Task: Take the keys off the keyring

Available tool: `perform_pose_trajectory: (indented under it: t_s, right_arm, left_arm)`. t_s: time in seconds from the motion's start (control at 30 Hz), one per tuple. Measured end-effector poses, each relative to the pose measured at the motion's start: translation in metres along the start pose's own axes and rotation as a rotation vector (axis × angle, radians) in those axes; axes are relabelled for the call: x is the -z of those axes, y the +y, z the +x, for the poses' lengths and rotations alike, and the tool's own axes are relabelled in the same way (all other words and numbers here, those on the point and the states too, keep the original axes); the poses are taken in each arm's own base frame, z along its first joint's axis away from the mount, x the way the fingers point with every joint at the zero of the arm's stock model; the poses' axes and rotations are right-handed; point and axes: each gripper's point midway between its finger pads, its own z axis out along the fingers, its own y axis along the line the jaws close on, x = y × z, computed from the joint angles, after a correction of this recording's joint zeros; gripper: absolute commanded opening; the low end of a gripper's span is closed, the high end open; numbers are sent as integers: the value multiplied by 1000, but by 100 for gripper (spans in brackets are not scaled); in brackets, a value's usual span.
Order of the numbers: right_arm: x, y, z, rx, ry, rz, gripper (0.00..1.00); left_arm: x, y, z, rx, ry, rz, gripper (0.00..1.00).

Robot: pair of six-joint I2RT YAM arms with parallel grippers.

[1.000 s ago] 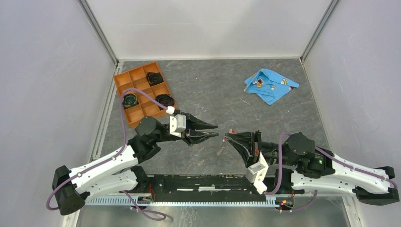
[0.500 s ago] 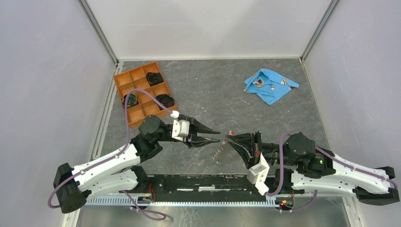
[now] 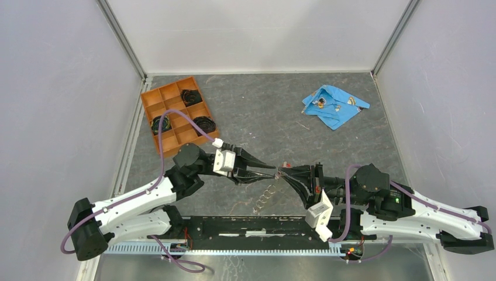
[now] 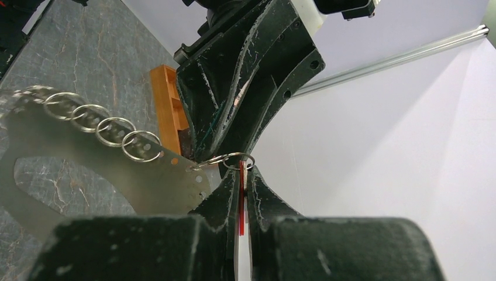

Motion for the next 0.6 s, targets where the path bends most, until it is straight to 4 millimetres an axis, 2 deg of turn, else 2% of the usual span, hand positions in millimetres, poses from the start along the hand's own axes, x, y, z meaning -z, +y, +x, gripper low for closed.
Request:
perform_pose_trajectory:
  t_s: [0.27, 0.6]
  right_arm:
    - [-2, 2, 1, -1, 3, -7, 1]
    - [-4, 5, 3, -2, 9, -19, 1]
  left_arm:
    - [-1, -5, -2, 15, -8, 23, 33]
    - [-3, -7, -3, 21, -19, 35, 25]
